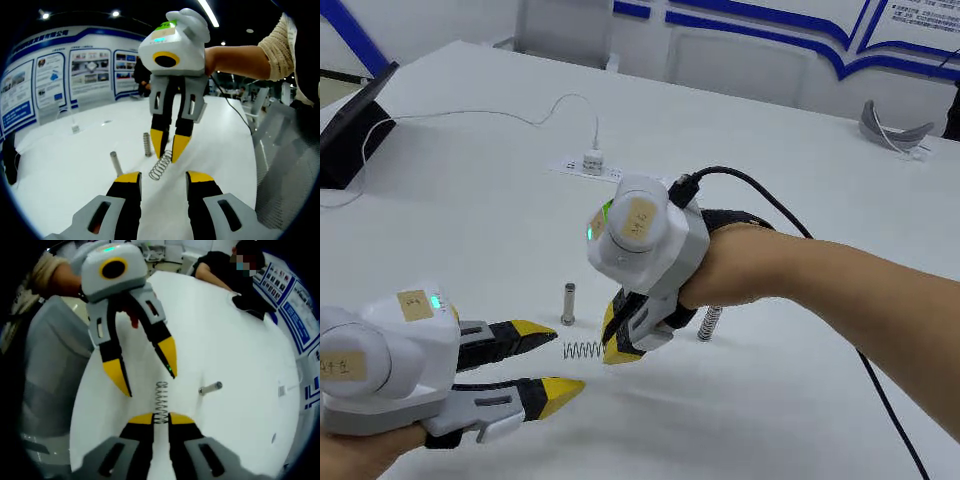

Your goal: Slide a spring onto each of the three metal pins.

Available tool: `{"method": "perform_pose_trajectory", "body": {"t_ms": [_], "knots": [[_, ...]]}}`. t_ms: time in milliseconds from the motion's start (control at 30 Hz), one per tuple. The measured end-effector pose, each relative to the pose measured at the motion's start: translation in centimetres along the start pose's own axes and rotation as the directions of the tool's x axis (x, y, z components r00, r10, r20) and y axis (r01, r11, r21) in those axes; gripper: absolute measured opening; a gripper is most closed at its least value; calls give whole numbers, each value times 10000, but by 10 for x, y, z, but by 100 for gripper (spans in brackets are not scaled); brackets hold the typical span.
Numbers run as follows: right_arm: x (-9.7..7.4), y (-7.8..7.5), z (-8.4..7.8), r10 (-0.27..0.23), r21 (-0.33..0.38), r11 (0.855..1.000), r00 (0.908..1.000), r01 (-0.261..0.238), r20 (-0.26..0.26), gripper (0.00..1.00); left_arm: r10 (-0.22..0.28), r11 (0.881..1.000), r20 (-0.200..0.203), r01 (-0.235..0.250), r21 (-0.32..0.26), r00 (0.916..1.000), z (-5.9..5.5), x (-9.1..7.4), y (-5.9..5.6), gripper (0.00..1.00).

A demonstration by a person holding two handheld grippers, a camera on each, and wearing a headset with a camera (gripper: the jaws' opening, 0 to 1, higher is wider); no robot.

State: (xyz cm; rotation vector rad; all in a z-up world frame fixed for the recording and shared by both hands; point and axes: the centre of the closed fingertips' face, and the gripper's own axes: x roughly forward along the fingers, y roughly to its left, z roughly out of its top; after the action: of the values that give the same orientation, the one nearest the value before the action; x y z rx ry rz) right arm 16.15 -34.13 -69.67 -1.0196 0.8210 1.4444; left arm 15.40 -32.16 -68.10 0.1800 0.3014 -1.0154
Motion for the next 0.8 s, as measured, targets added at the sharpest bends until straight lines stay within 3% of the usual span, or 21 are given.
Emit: {"method": "perform_pose_trajectory", "body": {"t_ms": [367,800], "knots": [[-13,13,6,-58,-547,9985,9999,66,139,12,-441,9981,95,437,425,9990,12,10,-12,28],[-16,19,4,-4,-732,9973,9999,16,169,12,-707,9943,59,700,805,9975,12,13,-16,15]]}}
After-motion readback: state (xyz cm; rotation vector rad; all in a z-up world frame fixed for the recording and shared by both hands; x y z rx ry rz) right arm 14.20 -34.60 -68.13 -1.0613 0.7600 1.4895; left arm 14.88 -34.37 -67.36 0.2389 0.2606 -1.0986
